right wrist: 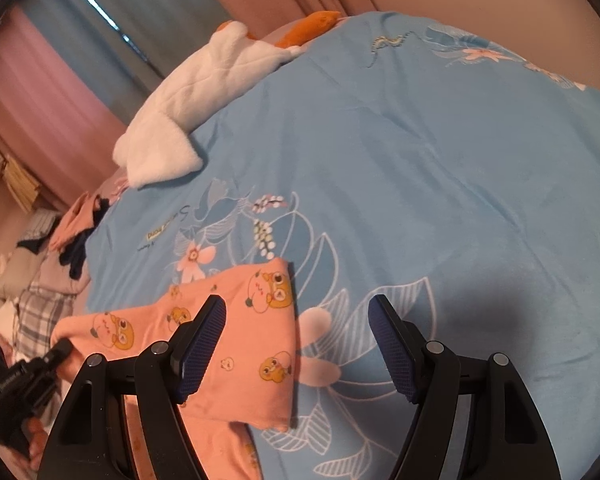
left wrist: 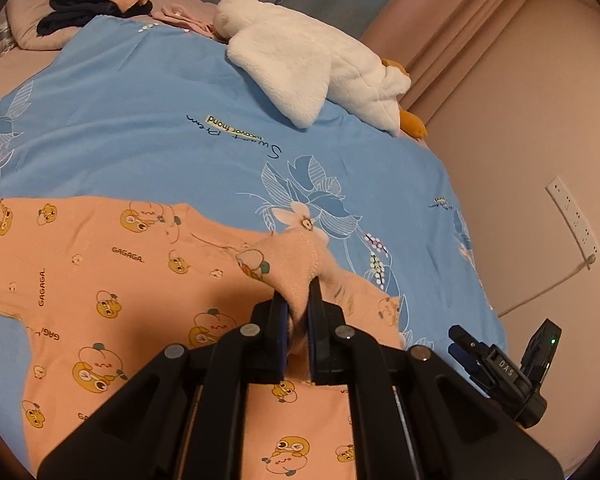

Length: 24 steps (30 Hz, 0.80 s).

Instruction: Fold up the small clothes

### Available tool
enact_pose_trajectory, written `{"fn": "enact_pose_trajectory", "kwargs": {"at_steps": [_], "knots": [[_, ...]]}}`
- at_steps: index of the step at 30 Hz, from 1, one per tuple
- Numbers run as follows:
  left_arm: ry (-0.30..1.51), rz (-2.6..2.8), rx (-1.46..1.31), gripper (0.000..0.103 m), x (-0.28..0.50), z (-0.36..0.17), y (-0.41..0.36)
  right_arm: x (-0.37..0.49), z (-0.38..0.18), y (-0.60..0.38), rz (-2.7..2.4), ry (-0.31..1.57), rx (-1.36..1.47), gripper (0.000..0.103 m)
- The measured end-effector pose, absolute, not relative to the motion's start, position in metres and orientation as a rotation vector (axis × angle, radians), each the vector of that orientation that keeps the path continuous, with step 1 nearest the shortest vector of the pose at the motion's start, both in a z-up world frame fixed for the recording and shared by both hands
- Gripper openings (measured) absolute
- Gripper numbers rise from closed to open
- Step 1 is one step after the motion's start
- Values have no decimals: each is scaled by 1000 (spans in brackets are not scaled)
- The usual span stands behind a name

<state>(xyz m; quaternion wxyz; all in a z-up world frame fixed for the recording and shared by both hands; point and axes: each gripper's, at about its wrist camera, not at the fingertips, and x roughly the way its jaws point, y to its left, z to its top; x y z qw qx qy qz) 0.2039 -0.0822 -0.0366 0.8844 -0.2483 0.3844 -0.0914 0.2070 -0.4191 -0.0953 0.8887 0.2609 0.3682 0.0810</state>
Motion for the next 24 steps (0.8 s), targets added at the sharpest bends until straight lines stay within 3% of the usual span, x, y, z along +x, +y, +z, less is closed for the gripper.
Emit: {"fn": "enact_pose_trajectory", "kwargs": {"at_steps": [24], "knots": [[767, -74, -526, 6, 192, -28, -28, 206, -90, -386, 255, 779, 479, 74]]}}
